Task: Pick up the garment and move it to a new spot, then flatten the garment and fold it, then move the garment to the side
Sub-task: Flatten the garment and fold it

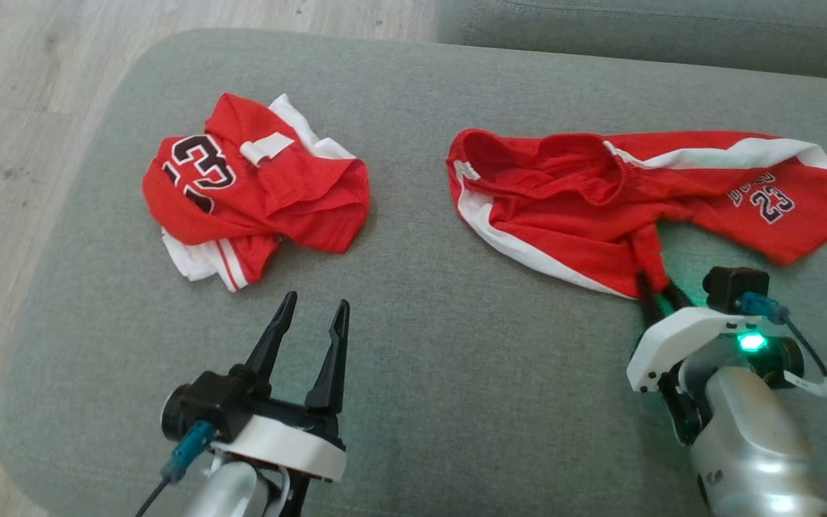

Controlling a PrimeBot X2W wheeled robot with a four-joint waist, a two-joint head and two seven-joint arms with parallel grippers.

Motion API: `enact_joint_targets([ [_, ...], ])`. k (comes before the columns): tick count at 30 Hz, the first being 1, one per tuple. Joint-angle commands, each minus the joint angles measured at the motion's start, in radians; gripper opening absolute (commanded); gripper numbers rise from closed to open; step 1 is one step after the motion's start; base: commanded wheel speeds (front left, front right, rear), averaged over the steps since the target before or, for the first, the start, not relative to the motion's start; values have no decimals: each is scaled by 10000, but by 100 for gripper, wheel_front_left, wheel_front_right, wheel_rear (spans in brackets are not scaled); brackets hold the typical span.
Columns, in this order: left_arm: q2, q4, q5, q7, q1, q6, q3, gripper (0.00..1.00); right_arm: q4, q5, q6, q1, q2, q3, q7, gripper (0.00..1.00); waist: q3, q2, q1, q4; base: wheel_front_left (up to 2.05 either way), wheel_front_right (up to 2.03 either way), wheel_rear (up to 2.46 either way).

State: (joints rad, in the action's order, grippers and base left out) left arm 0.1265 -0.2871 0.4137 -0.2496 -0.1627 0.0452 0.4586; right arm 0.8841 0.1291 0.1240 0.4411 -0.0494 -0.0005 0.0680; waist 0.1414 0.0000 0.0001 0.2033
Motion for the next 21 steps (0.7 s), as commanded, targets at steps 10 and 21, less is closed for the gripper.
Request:
enact_joint_targets([
  [10,150,394,-46,-121,-161,-87,-485,100,-74,-2113,67,205,-9,-2879,815,0,-451,0,-1,-914,0,0,0],
  [21,79,448,-45,-122,92,-137,-449,100,-2638,-4321,67,-853,-9,-6306,-677,5,-806,0,-1,-1299,0,0,0],
])
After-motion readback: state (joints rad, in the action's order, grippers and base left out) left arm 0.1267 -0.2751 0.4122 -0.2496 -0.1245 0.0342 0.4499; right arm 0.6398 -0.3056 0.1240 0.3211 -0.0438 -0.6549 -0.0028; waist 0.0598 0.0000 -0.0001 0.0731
